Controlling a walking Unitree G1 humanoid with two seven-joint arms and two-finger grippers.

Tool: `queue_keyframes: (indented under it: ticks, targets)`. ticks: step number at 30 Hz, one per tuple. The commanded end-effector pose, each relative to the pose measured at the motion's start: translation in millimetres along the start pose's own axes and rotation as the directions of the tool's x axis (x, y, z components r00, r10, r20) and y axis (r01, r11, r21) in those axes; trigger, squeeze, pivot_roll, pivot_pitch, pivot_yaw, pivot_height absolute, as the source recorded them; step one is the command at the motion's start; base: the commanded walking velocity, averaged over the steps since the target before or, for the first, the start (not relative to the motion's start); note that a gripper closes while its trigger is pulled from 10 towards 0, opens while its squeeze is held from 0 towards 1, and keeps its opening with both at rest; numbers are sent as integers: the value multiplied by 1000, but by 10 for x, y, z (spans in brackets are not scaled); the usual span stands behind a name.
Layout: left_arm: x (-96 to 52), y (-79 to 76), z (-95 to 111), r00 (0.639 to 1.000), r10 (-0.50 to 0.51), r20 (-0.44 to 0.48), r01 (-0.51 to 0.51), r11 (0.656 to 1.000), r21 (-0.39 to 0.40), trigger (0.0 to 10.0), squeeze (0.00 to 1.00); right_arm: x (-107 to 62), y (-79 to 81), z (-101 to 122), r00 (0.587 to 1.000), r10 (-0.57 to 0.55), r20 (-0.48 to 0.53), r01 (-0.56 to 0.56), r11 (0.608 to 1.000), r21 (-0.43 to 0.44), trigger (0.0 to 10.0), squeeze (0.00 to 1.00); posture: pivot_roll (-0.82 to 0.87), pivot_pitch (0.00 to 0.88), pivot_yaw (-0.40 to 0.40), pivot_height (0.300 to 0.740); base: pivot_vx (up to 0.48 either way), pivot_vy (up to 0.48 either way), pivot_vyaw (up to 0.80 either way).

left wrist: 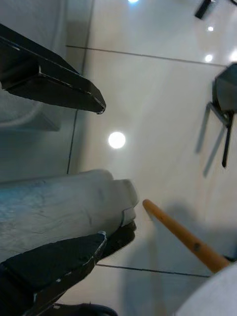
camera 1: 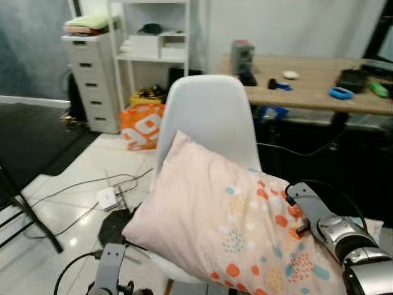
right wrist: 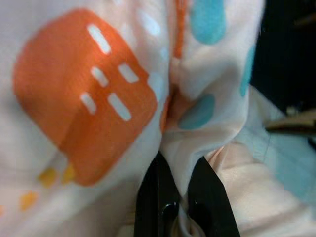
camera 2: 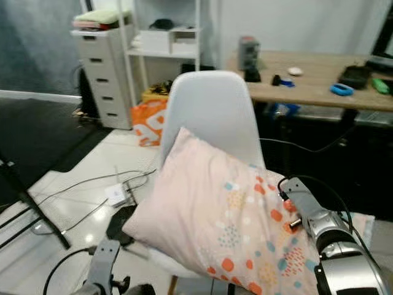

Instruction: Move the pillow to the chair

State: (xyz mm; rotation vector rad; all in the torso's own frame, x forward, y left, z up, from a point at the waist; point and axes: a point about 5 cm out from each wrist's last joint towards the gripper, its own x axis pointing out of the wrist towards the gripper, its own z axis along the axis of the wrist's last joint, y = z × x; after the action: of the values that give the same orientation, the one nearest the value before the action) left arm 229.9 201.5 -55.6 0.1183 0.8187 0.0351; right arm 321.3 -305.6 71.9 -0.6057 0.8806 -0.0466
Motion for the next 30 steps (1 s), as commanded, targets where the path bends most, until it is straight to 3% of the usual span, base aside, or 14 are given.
queue_keyframes:
  ticks: [1, 11, 13, 15, 16, 18, 19, 22, 25, 27, 29, 30]
  targets:
    - [-24, -15, -107, 1000, -2, -14, 3, 1000, 5, 10000, 0, 20, 81, -52, 999, 34, -20, -34, 999, 17, 10000, 0, -135, 63, 1, 540, 0, 0, 0]
    - [-75, -2, -295, 999, -3, -38, 4, 1000, 6, 10000, 0, 11, 41, 17, 999, 12, 46, -15, 998, 65, 10000, 0, -134, 66, 3, 520, 0, 0, 0]
    - [-78, 7, -302, 999, -3, -40, 3, 1000, 5, 10000, 0, 4, 72, 117, 992, 47, 115, -61, 991, 118, 10000, 0, -135, 67, 4, 520, 0, 0, 0]
    - [-79, 9, -306, 999, -3, -41, 4, 1000, 6, 10000, 0, -16, 177, 288, 963, 147, 227, -191, 963, 190, 10000, 0, -134, 67, 6, 520, 0, 0, 0]
    - [-79, 9, -306, 999, -3, -41, 4, 1000, 6, 10000, 0, -16, 177, 288, 963, 147, 227, -191, 963, 190, 10000, 0, -134, 67, 6, 520, 0, 0, 0]
    - [-78, 4, -305, 999, -4, -40, 4, 1000, 7, 10000, 0, -52, 248, 439, 915, 230, 331, -312, 925, 218, 10000, 0, -134, 66, 5, 520, 0, 0, 0]
    - [-78, -2, -304, 999, -4, -40, 4, 1000, 6, 10000, 0, -71, 270, 475, 889, 281, 361, -368, 908, 199, 10000, 0, -134, 66, 6, 520, 0, 0, 0]
    - [-77, -6, -303, 999, -4, -39, 5, 1000, 6, 10000, 0, -83, 285, 495, 870, 315, 379, -404, 896, 183, 10000, 0, -134, 66, 6, 520, 0, 0, 0]
    - [-84, -29, -331, 999, -7, -44, 7, 1000, 5, 10000, 0, -129, 316, 396, 784, 519, 341, -560, 828, 28, 10000, 0, -139, 61, 4, 520, 0, 0, 0]
    - [-94, -42, -364, 999, -9, -48, 9, 1000, 6, 10000, 0, -141, 258, 304, 776, 561, 287, -581, 814, -20, 10000, 0, -141, 59, 3, 520, 0, 0, 0]
    - [-111, -61, -420, 998, -11, -56, 12, 1000, 6, 10000, 0, -153, 103, 115, 801, 572, 174, -569, 819, -74, 10000, 0, -146, 59, 3, 520, 0, 0, 0]
    - [-111, -61, -420, 998, -11, -56, 12, 1000, 6, 10000, 0, -153, 103, 115, 801, 572, 174, -569, 819, -74, 10000, 0, -146, 59, 3, 520, 0, 0, 0]
